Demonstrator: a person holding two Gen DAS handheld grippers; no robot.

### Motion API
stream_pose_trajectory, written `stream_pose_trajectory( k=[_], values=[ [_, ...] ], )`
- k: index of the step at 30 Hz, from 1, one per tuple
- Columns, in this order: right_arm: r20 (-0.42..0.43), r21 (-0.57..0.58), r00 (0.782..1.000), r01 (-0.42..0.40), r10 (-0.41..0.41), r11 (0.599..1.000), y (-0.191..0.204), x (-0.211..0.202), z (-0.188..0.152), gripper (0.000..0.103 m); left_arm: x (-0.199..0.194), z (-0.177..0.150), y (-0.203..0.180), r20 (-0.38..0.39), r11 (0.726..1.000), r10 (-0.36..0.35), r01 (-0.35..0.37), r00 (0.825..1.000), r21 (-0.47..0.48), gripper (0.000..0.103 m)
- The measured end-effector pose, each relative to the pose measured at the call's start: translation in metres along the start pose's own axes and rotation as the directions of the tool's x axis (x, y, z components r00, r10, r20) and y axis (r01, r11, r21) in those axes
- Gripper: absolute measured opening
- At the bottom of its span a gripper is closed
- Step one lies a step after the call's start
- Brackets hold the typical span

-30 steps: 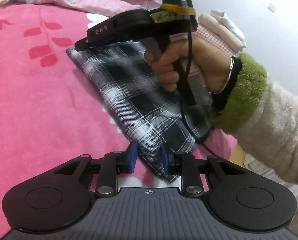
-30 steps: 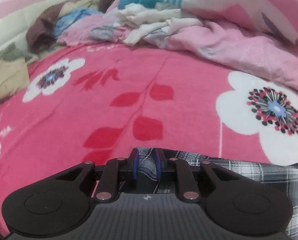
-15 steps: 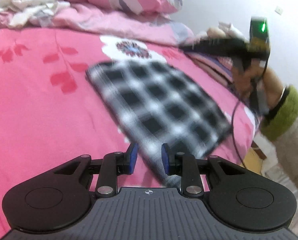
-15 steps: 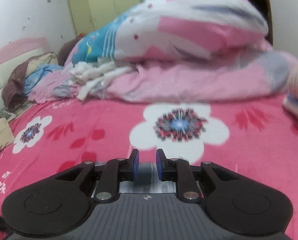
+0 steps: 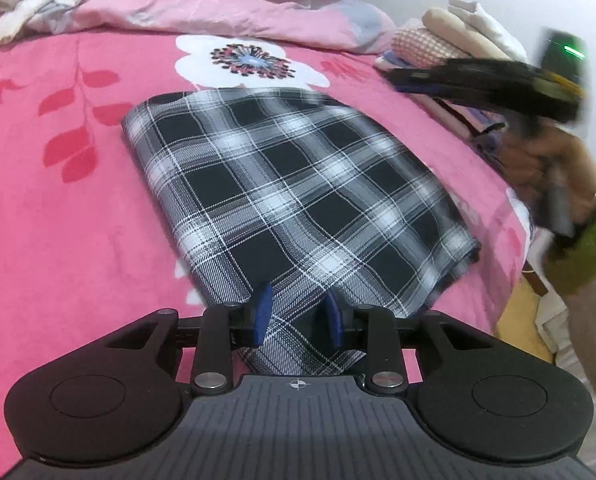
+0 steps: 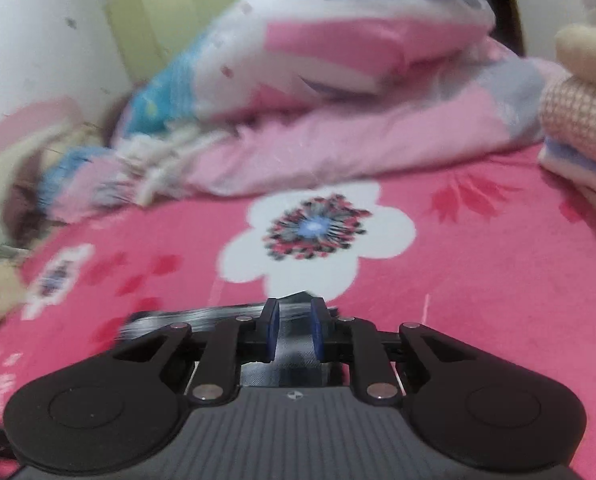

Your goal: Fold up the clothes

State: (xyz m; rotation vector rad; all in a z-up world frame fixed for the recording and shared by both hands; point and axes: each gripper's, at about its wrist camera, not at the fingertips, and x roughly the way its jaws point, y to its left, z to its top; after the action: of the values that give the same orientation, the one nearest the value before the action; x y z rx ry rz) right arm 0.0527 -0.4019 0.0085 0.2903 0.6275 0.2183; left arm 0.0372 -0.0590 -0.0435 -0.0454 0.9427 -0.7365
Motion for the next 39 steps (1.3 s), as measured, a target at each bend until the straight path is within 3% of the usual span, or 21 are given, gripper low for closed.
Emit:
stream_pose_trajectory(
  k=[4, 8, 12, 16, 19, 24, 26, 33, 36, 39],
  values=[
    [-0.033, -0.071, 0.994, -0.107, 0.105, 0.992, 0.012, -0.036, -0.031, 0.019, 0.002, 0.004, -0.005, -0.012, 1.0, 0.023, -0.023, 1.0, -0.017, 0.032],
    [-0.116, -0.168, 0.993, -0.016, -0.003, 0.986, 0.02, -0.018, -0.072, 0.018, 0.002, 0.004, -0.014, -0.02, 0.998, 0.069, -0.069, 0.997, -0.015, 0.033],
    [-0.057, -0.218, 0.996, 0.057, -0.071, 0.974, 0.035, -0.029, -0.082, 0.019, 0.004, 0.007, -0.023, -0.035, 0.993, 0.114, -0.114, 0.993, 0.009, 0.035],
    [0.01, -0.237, 1.0, 0.022, -0.02, 0.971, 0.05, -0.064, -0.084, 0.019, 0.006, 0.008, -0.026, -0.041, 0.991, 0.135, -0.135, 0.99, 0.004, 0.037],
    [0.008, -0.269, 1.0, -0.006, 0.008, 0.963, 0.055, -0.075, -0.096, 0.019, 0.006, 0.008, -0.028, -0.04, 0.989, 0.145, -0.145, 0.989, 0.003, 0.038],
    [-0.071, -0.277, 0.991, 0.091, -0.115, 0.957, 0.051, -0.048, -0.127, 0.02, 0.007, 0.007, -0.033, -0.04, 0.987, 0.161, -0.16, 0.986, 0.015, 0.041],
    [-0.065, -0.289, 0.988, 0.112, -0.137, 0.951, 0.058, -0.052, -0.129, 0.02, 0.007, 0.007, -0.035, -0.038, 0.985, 0.171, -0.17, 0.985, 0.029, 0.042],
    [0.063, -0.245, 0.995, 0.091, -0.078, 0.965, 0.076, -0.091, -0.118, 0.02, 0.008, 0.006, -0.038, -0.033, 0.982, 0.187, -0.186, 0.982, 0.038, 0.043],
    [0.085, -0.254, 0.995, 0.072, -0.052, 0.965, 0.085, -0.084, -0.117, 0.02, 0.009, 0.005, -0.04, -0.031, 0.981, 0.193, -0.192, 0.981, 0.041, 0.043],
    [0.066, -0.273, 0.994, 0.104, -0.089, 0.956, 0.091, -0.062, -0.125, 0.021, 0.009, 0.004, -0.041, -0.025, 0.979, 0.201, -0.199, 0.979, 0.045, 0.044]
  ],
)
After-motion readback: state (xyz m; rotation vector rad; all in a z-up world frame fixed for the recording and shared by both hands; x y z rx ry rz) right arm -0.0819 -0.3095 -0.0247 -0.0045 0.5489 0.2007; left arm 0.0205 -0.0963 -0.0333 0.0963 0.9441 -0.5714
